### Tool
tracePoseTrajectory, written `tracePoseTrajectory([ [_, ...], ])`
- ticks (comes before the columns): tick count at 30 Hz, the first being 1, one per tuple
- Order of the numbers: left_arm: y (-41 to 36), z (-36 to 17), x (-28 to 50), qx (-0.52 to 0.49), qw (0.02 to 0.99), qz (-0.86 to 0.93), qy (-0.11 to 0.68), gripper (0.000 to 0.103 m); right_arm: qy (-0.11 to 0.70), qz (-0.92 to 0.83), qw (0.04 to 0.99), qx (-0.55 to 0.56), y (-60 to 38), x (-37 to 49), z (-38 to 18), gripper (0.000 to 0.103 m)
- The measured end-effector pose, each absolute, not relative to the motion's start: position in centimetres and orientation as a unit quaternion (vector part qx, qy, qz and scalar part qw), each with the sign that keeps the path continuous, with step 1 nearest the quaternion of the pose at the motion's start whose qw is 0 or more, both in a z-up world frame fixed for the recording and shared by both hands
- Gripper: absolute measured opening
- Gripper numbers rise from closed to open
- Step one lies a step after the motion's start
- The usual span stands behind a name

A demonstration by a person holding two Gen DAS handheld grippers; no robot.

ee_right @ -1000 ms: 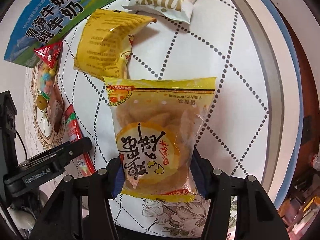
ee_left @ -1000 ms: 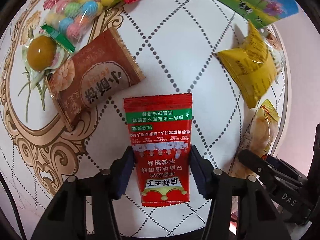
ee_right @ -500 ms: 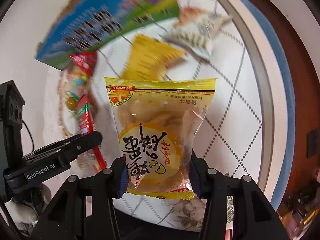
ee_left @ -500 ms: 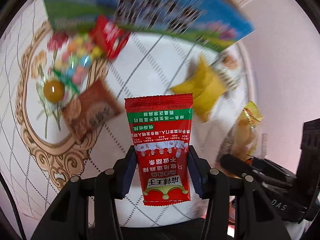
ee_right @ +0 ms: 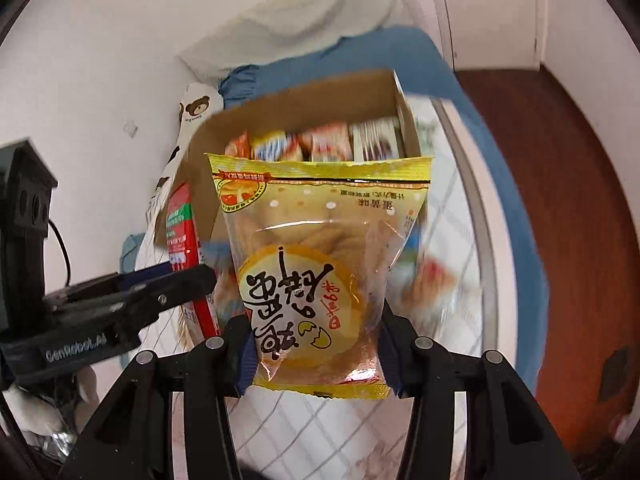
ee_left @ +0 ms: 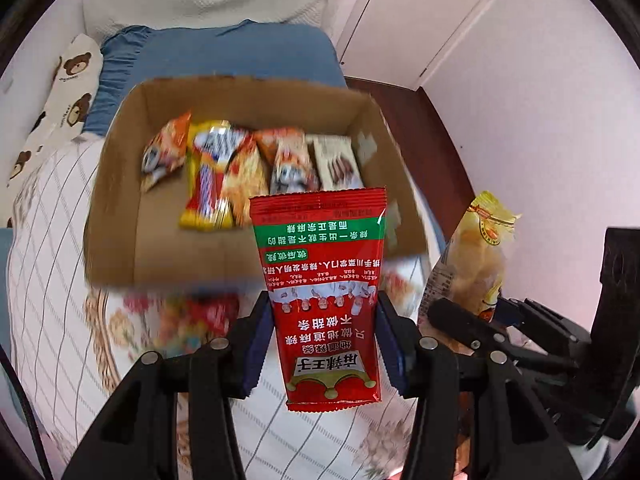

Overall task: Organize snacks
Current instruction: 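Lower both packets into the box front and open both tools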

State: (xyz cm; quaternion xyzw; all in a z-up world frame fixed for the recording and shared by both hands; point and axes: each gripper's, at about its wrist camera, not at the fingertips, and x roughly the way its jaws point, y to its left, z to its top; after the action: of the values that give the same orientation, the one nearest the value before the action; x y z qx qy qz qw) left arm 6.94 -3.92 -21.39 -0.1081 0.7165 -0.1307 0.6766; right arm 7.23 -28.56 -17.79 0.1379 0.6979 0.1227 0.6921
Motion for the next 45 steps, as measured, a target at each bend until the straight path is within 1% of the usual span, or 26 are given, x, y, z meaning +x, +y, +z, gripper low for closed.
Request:
tracePoseTrajectory([
  [5,-3.9,-23.6,13.3,-0.108,0.666,-0.123,0.727,0.046,0.700,0.119,0.697,0.103,-28.0,12.9,-19.3,0.052],
  [10,-4.5,-28.5,17.2,-0.098,0.636,-0.104,0.758,0.046,0.725,0.112,0.676,0.075,-26.6,16.6,-23.3,0.052],
  [17,-5.2,-34.9,18.1,-0.090,0.588,-0.092,0.799,0.046,0.756,0.108,0.644,0.044,-25.6,18.5,-28.2,0.052],
  [22,-5.4,-37.0,17.2,-0.083,0.558,-0.084,0.821,0.048,0.780,0.106,0.616,0.040,-24.9,19.1,-31.8,0.053],
  [23,-5.4,-37.3,17.1,-0.085,0.553,-0.084,0.825,0.050,0.786,0.107,0.608,0.040,-24.9,19.1,-32.3,0.055],
  [24,-5.2,-37.5,17.0,-0.091,0.550,-0.081,0.826,0.057,0.791,0.107,0.601,0.039,-24.8,19.0,-32.8,0.066],
  [25,-5.1,-37.6,17.0,-0.097,0.548,-0.080,0.827,0.062,0.797,0.107,0.593,0.039,-24.7,19.0,-33.4,0.073],
  [26,-5.0,-37.7,17.1,-0.104,0.547,-0.083,0.826,0.076,0.801,0.108,0.587,0.043,-24.7,19.0,-33.7,0.087],
  [27,-4.8,-37.6,17.1,-0.105,0.549,-0.082,0.825,0.088,0.803,0.109,0.583,0.047,-24.6,19.0,-33.9,0.093],
  [28,-4.7,-37.4,17.2,-0.102,0.554,-0.078,0.823,0.090,0.805,0.108,0.581,0.047,-24.7,18.5,-33.8,0.093],
  [31,-4.2,-36.5,17.4,-0.091,0.567,-0.074,0.815,0.091,0.807,0.102,0.580,0.043,-24.6,18.4,-33.6,0.093],
  [33,-3.9,-35.8,17.4,-0.091,0.570,-0.075,0.813,0.091,0.807,0.097,0.581,0.046,-24.5,18.2,-33.2,0.096],
  [41,-2.4,-31.6,15.8,-0.074,0.619,-0.058,0.780,0.091,0.789,0.079,0.608,0.052,-25.8,17.9,-29.9,0.096],
  [45,-1.9,-29.8,15.8,-0.064,0.660,-0.046,0.747,0.091,0.771,0.071,0.630,0.054,-26.6,17.3,-27.6,0.096],
])
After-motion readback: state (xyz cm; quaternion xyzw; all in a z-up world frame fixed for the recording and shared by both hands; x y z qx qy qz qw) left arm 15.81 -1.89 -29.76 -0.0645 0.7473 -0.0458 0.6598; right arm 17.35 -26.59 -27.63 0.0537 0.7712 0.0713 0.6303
